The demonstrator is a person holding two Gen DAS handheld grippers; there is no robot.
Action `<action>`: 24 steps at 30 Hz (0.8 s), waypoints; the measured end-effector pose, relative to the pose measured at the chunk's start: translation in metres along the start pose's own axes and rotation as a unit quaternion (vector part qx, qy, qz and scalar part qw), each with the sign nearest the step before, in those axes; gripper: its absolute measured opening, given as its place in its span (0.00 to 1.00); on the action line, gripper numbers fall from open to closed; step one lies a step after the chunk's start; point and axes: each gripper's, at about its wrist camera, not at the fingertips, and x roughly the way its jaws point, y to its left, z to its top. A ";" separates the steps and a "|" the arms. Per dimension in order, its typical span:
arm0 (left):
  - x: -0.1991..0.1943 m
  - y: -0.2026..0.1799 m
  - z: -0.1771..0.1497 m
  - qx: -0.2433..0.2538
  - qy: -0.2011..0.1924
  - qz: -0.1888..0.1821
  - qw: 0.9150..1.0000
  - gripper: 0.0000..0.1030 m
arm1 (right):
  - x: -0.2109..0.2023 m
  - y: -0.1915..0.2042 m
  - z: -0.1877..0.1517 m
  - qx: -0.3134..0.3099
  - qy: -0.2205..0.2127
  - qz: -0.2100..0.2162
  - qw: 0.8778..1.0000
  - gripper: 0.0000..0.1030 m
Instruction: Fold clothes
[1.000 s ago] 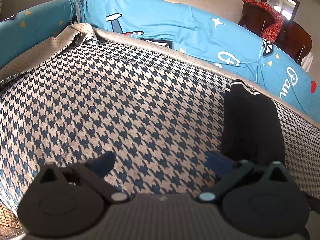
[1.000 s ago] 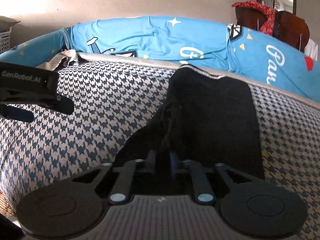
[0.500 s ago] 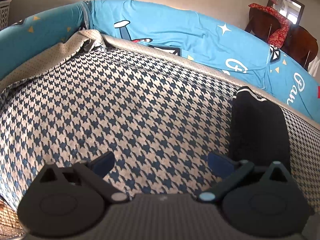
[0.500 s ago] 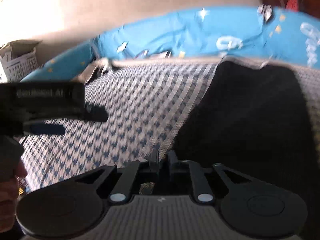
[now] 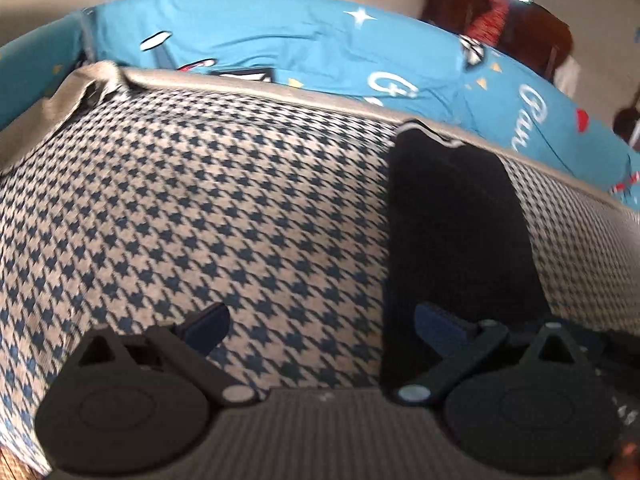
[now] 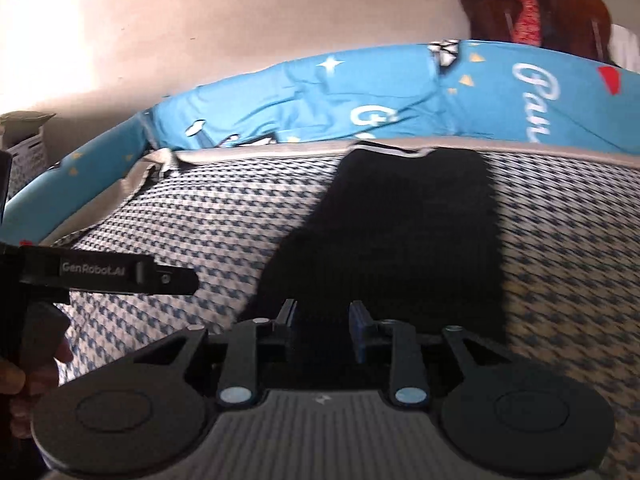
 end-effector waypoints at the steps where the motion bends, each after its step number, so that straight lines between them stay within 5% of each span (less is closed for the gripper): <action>1: 0.001 -0.003 -0.002 0.008 0.003 0.000 1.000 1.00 | -0.006 -0.006 -0.003 0.004 0.001 -0.004 1.000 0.28; 8: 0.003 -0.019 -0.015 0.037 0.023 -0.018 0.999 1.00 | -0.031 -0.021 -0.034 0.012 0.029 0.004 1.000 0.28; 24: -0.003 -0.006 -0.026 0.010 0.027 -0.005 1.000 1.00 | -0.037 0.056 -0.085 -0.110 0.075 0.119 0.984 0.28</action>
